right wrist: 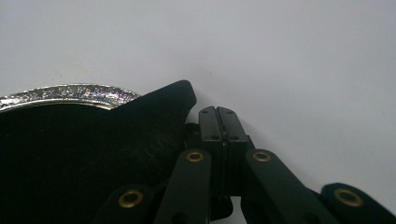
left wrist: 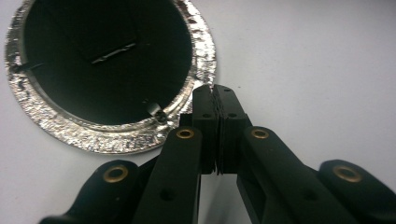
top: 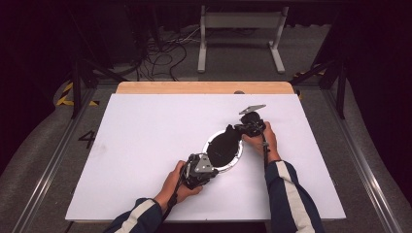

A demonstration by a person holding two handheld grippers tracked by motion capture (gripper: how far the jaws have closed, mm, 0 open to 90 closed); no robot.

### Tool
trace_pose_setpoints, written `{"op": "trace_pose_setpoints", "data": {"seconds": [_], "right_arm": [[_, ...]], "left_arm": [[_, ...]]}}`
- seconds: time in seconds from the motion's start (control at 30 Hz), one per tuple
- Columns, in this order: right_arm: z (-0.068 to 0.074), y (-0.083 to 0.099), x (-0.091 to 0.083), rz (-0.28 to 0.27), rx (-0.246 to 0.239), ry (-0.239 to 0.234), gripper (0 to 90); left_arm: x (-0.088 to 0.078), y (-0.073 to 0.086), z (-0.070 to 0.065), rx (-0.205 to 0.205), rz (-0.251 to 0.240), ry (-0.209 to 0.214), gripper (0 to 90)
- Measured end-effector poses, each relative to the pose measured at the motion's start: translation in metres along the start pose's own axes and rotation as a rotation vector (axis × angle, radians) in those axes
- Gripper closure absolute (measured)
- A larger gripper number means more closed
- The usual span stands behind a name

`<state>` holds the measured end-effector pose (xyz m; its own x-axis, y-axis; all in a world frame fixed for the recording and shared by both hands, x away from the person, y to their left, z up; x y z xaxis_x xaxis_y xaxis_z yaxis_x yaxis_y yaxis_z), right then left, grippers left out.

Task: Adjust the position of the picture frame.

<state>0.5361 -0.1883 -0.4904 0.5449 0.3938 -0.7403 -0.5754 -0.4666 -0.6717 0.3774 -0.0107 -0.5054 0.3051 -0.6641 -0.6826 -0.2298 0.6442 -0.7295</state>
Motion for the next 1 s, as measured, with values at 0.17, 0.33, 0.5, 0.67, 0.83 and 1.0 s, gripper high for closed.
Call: {"op": "trace_pose_setpoints", "data": {"seconds": [0.17,0.33,0.5,0.67,0.83,1.0], "right_arm": [[0.0,0.006,-0.006,0.001,-0.003,0.016,90.0],[-0.001,0.012,-0.01,-0.009,0.004,0.004,90.0],[0.0,0.02,-0.017,-0.011,-0.024,0.016,90.0],[0.0,0.025,-0.022,-0.011,-0.021,0.01,90.0],[0.001,0.034,-0.03,-0.026,-0.017,0.029,90.0],[0.002,0.046,-0.039,-0.035,-0.005,0.019,90.0]], "left_arm": [[-0.002,0.002,0.0,0.0,0.004,-0.014,89.9],[-0.004,0.004,0.002,-0.011,0.003,0.002,89.9],[-0.007,0.005,0.005,0.016,0.029,-0.028,90.0],[-0.01,0.008,0.011,-0.005,0.029,-0.013,90.0],[-0.013,0.012,0.018,-0.016,0.031,-0.021,90.0],[-0.016,0.016,0.027,-0.039,0.029,-0.063,89.9]]}}
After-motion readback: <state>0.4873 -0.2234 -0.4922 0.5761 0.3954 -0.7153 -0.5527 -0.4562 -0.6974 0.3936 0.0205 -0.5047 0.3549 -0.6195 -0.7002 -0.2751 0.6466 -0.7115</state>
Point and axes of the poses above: each handheld gripper's, and its own axes: x roughly forward along the jaws, y roughly out of its underside, z roughly to its left, the point moved 6 cm from there along x, roughly forward along the jaws, and after that the axes turned 1 degree about -x, right-handed, at the moved point
